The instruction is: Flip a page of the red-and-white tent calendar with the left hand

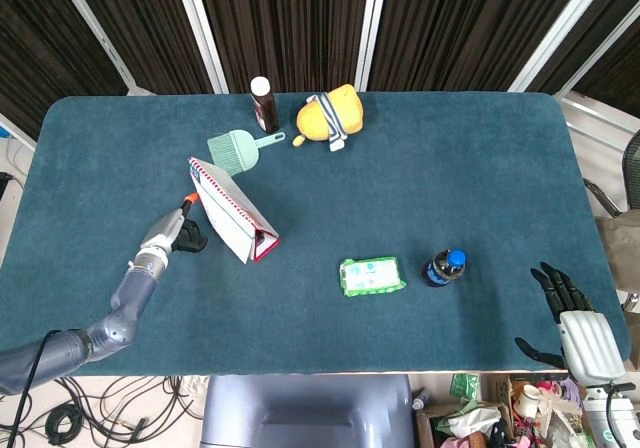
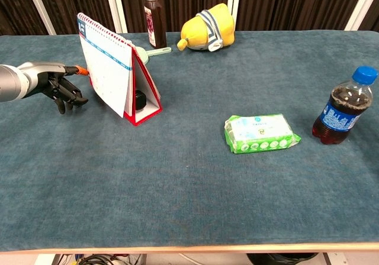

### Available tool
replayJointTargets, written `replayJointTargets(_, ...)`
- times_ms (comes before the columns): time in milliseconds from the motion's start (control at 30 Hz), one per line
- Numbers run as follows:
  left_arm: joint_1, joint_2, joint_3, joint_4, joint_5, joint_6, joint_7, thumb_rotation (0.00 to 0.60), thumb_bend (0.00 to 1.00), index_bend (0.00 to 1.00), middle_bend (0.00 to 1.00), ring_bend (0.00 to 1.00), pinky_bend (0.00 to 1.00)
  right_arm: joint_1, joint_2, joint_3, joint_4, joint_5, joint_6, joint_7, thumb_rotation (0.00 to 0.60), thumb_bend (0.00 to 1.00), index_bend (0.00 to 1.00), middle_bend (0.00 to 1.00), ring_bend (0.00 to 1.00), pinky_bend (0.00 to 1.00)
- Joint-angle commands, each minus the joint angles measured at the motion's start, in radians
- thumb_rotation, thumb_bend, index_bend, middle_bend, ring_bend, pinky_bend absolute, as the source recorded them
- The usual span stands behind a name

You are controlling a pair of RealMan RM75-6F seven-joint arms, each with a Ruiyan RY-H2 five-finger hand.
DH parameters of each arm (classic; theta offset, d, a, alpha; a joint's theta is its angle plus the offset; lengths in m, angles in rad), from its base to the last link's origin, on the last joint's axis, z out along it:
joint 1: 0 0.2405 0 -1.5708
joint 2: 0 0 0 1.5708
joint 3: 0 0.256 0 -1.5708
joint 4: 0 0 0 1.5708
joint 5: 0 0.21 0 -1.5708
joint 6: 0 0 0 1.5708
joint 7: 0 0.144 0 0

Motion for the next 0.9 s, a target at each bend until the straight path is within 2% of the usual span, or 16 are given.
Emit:
replayJointTargets(33, 0.0, 0.0, -0.002, -0.001, 0.0, 0.001, -0.002, 0.6, 0.42, 0.0, 0.62, 0.57, 0.57, 0.0, 0.0, 0.0, 0.0, 0.0, 0.0, 0.0, 0.6, 0.1, 0.0, 0.0, 0.0, 0.17)
replayJointTargets(533, -0.001, 0.005, -0.003, -0.011, 0.005, -0.001, -0.001, 0.6, 0.42, 0.0, 0.62, 0.57, 0.57, -0.001, 0.0, 0.0, 0.0, -0.001, 0.001, -0.001, 0.6, 0.1, 0.0, 0.0, 0.0, 0.17)
replayJointTargets(900, 0.018, 0.035, 0.003, -0.092, 0.055, 0.013, -0.012, 0.6, 0.42, 0.0, 0.62, 0.57, 0.57, 0.0, 0.0, 0.0, 0.001, -0.002, 0.001, 0.001, 0.6, 0.1, 0.0, 0.0, 0.0, 0.17)
